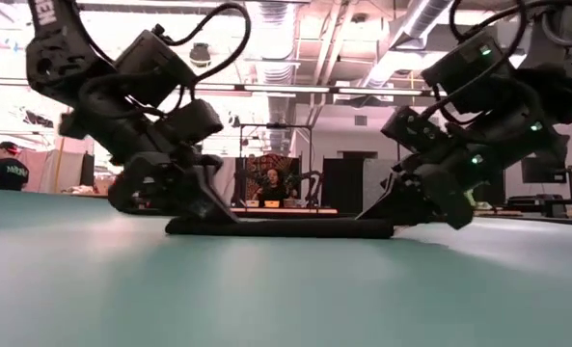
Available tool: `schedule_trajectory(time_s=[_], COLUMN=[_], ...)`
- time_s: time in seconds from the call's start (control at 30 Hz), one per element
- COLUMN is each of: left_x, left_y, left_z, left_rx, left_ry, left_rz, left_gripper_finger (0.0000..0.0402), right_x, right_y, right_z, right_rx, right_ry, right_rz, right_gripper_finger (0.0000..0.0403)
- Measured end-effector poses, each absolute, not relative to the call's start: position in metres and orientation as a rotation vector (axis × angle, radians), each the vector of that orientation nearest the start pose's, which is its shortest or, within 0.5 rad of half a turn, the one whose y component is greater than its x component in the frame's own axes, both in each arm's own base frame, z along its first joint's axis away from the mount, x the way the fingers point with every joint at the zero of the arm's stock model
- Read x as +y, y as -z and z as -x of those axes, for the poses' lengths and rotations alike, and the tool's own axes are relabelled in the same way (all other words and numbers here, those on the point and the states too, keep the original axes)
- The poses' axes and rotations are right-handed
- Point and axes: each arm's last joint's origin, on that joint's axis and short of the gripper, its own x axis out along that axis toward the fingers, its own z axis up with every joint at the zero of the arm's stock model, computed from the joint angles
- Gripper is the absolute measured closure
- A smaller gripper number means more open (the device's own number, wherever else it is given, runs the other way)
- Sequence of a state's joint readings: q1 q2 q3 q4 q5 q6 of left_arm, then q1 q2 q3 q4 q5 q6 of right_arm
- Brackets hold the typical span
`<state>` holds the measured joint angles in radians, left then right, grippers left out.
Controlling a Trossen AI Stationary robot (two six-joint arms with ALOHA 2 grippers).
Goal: Roll towel
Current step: Roll the brown towel
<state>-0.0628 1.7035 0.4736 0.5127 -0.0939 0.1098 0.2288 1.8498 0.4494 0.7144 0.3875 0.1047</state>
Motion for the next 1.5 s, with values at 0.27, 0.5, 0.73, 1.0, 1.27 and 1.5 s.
schedule_trajectory(time_s=[0.27, 0.5, 0.73, 1.0, 1.27, 1.5], left_x=[-0.012, -0.016, -0.018, -0.017, -0.017, -0.018], left_y=[-0.137, -0.136, -0.098, -0.066, -0.059, -0.058], left_z=[-0.268, -0.281, -0.297, -0.311, -0.308, -0.308], left_rx=[0.463, 0.289, 0.285, 0.358, 0.423, 0.44], left_ry=[-0.079, -0.027, 0.008, -0.02, -0.01, -0.005], left_rz=[-0.21, -0.2, -0.156, -0.112, -0.07, -0.067], left_gripper_finger=[0.0402, 0.0402, 0.0401, 0.0401, 0.0401, 0.0402], right_x=[0.06, 0.06, 0.06, 0.062, 0.075, 0.085], right_y=[-0.067, -0.067, -0.067, -0.067, -0.091, -0.124], right_z=[-0.26, -0.26, -0.26, -0.26, -0.25, -0.245], right_rx=[0.607, 0.604, 0.604, 0.6, 0.533, 0.46], right_ry=[0.179, 0.191, 0.193, 0.201, 0.319, 0.257], right_rz=[0.053, 0.057, 0.057, 0.06, 0.321, 0.442], right_gripper_finger=[0.0392, 0.0392, 0.0392, 0.0392, 0.036, 0.0298])
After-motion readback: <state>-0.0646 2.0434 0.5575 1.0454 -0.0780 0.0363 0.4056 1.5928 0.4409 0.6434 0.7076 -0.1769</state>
